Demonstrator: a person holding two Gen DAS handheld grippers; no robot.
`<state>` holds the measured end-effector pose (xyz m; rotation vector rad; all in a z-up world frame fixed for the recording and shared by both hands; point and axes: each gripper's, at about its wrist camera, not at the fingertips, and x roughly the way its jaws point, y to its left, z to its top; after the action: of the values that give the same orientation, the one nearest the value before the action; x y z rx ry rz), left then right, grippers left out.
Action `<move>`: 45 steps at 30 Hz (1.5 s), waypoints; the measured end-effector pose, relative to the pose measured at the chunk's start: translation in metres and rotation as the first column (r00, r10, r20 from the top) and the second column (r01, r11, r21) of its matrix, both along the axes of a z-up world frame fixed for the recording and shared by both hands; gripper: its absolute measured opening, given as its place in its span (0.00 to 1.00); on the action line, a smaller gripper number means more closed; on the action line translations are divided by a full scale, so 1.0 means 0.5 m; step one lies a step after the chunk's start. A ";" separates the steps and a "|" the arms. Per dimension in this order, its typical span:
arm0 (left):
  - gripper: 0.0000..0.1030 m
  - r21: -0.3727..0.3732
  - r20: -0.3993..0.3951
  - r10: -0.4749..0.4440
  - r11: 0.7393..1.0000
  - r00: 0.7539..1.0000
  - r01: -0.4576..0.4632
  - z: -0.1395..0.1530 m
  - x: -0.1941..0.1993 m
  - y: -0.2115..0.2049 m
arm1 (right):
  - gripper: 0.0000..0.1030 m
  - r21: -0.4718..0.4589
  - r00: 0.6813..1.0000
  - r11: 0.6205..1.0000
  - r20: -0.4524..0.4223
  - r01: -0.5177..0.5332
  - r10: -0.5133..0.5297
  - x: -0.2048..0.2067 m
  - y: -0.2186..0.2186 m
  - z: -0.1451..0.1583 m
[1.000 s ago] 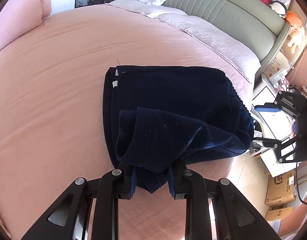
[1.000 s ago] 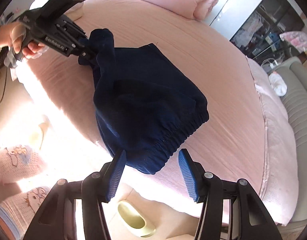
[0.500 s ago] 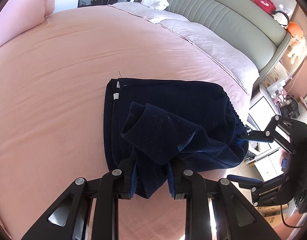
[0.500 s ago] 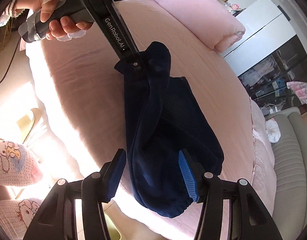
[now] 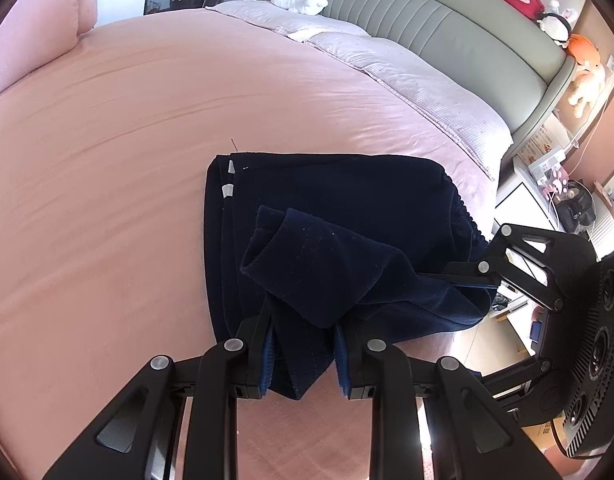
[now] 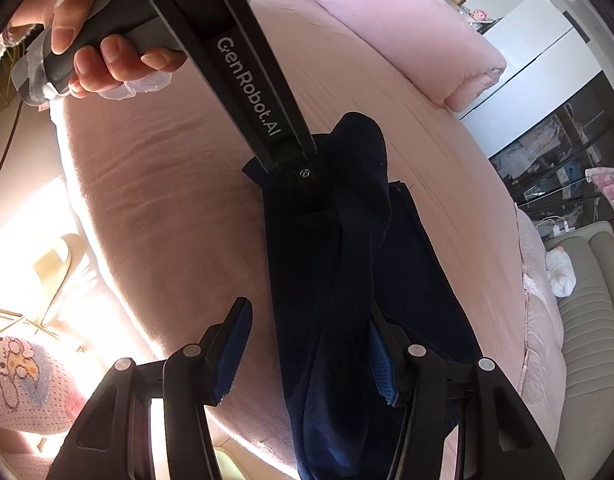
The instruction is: Fold clothes
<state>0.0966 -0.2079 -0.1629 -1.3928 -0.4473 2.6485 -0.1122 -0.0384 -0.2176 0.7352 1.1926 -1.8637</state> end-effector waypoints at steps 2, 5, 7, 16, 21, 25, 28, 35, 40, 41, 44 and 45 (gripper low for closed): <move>0.21 0.003 -0.006 -0.003 1.000 1.000 0.003 0.000 0.000 0.003 | 0.45 -0.015 0.997 0.999 0.066 0.036 -0.034 -0.023 0.000 -0.001; 0.21 0.002 -0.023 -0.007 1.000 1.000 0.007 0.003 0.001 0.006 | 0.15 -0.044 0.981 0.995 0.172 0.093 -0.084 -0.058 0.004 0.000; 0.21 0.006 -0.031 -0.005 1.000 1.000 0.005 0.005 -0.006 0.008 | 0.12 -0.077 0.963 0.988 0.245 0.132 -0.110 -0.082 0.012 0.009; 0.21 0.061 -0.070 0.022 0.998 0.997 -0.017 0.034 -0.016 -0.016 | 0.09 -0.162 0.908 0.962 0.395 0.218 -0.139 -0.163 0.035 0.053; 0.21 0.056 -0.078 0.024 0.998 0.997 -0.019 0.048 -0.034 -0.026 | 0.09 -0.176 0.903 0.960 0.409 0.218 -0.130 -0.194 0.037 0.074; 0.21 0.027 -0.075 0.012 1.000 0.997 -0.010 0.060 -0.053 -0.028 | 0.09 -0.192 0.871 0.946 0.470 0.262 -0.146 -0.227 0.043 0.081; 0.21 0.012 -0.069 0.000 1.000 0.998 0.001 0.068 -0.070 -0.030 | 0.09 -0.194 0.809 0.925 0.563 0.327 -0.168 -0.259 0.053 0.076; 0.21 -0.011 -0.057 0.013 1.000 0.998 -0.014 0.067 -0.109 -0.041 | 0.09 -0.174 0.711 0.880 0.666 0.442 -0.225 -0.328 0.064 0.054; 0.21 0.002 -0.038 0.057 0.998 0.998 -0.057 0.055 -0.127 -0.061 | 0.09 -0.168 0.712 0.872 0.657 0.459 -0.248 -0.360 0.058 0.046; 0.21 -0.005 -0.033 0.074 0.997 0.997 -0.074 0.054 -0.129 -0.066 | 0.09 -0.159 0.703 0.871 0.664 0.464 -0.253 -0.365 0.057 0.042; 0.21 0.016 -0.019 0.117 0.993 0.993 -0.117 0.050 -0.128 -0.084 | 0.09 -0.134 0.697 0.871 0.661 0.472 -0.276 -0.374 0.055 0.029; 0.21 0.018 -0.017 0.128 0.992 0.992 -0.127 0.051 -0.125 -0.087 | 0.09 -0.128 0.697 0.872 0.659 0.473 -0.282 -0.376 0.054 0.024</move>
<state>0.0343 -0.2516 -0.1372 -1.3784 -0.5740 2.7478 -0.3001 -0.0112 -0.2054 1.3784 0.3305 -1.8267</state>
